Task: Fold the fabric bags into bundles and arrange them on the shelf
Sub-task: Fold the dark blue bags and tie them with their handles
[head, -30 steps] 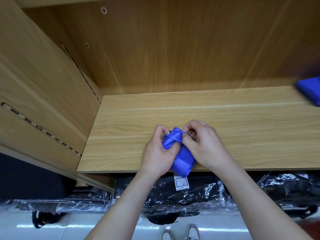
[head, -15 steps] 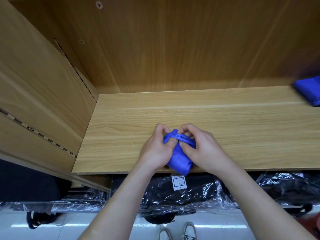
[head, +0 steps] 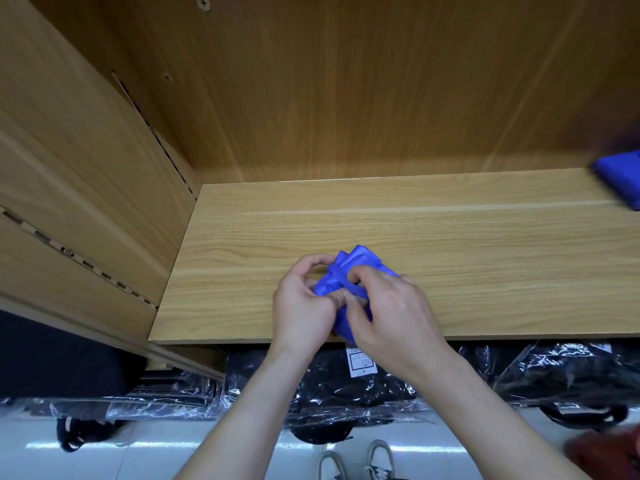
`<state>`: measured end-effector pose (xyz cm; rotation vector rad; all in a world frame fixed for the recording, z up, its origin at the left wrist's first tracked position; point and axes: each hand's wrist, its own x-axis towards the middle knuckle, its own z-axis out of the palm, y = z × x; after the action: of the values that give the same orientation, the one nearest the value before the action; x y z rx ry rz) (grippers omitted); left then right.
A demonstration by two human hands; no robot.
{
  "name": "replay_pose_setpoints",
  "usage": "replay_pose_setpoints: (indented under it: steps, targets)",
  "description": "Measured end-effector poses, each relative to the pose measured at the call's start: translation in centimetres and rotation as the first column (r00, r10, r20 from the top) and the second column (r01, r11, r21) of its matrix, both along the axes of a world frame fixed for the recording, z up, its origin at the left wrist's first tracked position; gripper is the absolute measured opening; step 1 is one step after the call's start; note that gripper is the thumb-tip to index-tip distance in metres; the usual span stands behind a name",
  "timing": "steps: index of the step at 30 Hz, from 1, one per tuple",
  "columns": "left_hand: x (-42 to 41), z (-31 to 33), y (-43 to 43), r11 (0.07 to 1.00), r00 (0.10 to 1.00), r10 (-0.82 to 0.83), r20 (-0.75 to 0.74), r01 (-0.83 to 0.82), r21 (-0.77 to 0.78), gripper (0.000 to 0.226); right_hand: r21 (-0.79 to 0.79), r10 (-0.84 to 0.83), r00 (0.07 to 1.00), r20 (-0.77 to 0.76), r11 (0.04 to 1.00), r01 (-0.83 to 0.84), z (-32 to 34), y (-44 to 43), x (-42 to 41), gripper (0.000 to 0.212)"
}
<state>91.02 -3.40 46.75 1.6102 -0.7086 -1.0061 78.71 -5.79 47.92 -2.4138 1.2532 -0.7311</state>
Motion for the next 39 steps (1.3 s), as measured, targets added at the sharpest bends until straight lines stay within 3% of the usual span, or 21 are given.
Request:
replay_pose_setpoints:
  steps: [8,10,13,15,17,19,21,24,27,30,32,35,39]
  targets:
    - [-0.9,0.2,0.7,0.971,0.975,0.175,-0.135,-0.193,-0.142,0.044,0.060,-0.034,0.991,0.132,0.998,0.027,-1.9,0.5,-0.2,0.029]
    - [-0.8,0.2,0.7,0.959,0.973,0.211,-0.090,-0.223,-0.174,0.043,0.124,-0.075,0.980,0.186,0.991,0.052,-2.3,0.5,-0.6,0.036]
    - [-0.7,0.6,0.8,0.959,0.969,0.221,0.108,-0.196,-0.203,0.042,0.135,-0.137,0.981,0.141,0.984,0.118,-1.3,0.3,-0.7,0.039]
    - [-0.9,0.8,1.2,0.961,0.930,0.217,0.296,-0.150,-0.233,0.039,0.322,-0.191,0.952,0.240,0.941,0.107,0.1,0.0,-0.4,0.033]
    - [-1.1,0.9,1.5,0.949,0.811,0.220,0.543,-0.050,-0.310,0.038,0.553,-0.281,0.890,0.360,0.832,0.039,1.4,-0.8,-0.1,0.049]
    - [-1.1,0.7,1.5,0.908,0.628,0.262,0.733,0.097,-0.408,0.037,0.719,-0.386,0.815,0.432,0.694,-0.053,2.3,-1.1,0.3,0.064]
    - [-0.9,0.6,1.3,0.873,0.540,0.288,0.791,0.193,-0.449,0.032,0.787,-0.467,0.691,0.551,0.567,-0.245,2.7,-0.4,0.8,0.051]
    - [-0.7,1.0,1.1,0.863,0.553,0.170,0.816,0.316,-0.394,0.037,0.772,-0.625,0.458,0.632,0.455,-0.444,2.6,0.4,1.1,0.029]
    - [-0.7,1.8,1.9,0.814,0.490,-0.075,0.868,0.533,-0.231,0.054,0.772,-0.756,0.286,0.589,0.422,-0.476,2.1,0.0,0.6,0.029]
    - [0.4,1.9,2.8,0.743,0.465,-0.152,0.872,0.635,-0.209,0.063,0.754,-0.755,0.253,0.605,0.443,-0.484,2.1,-0.6,-0.2,0.020]
    - [1.8,2.1,2.8,0.771,0.473,-0.091,0.876,0.590,-0.239,0.062,0.720,-0.732,0.240,0.637,0.455,-0.523,2.4,-0.7,-0.4,0.022]
    - [3.3,2.5,2.4,0.841,0.607,-0.179,0.774,0.503,-0.200,0.083,0.683,-0.681,0.272,0.680,0.453,-0.573,2.7,-0.5,-0.6,0.034]
    - [3.5,2.7,2.2,0.841,0.556,-0.187,0.810,0.516,-0.161,0.085,0.683,-0.695,0.283,0.661,0.401,-0.610,2.4,-0.3,-0.4,0.034]
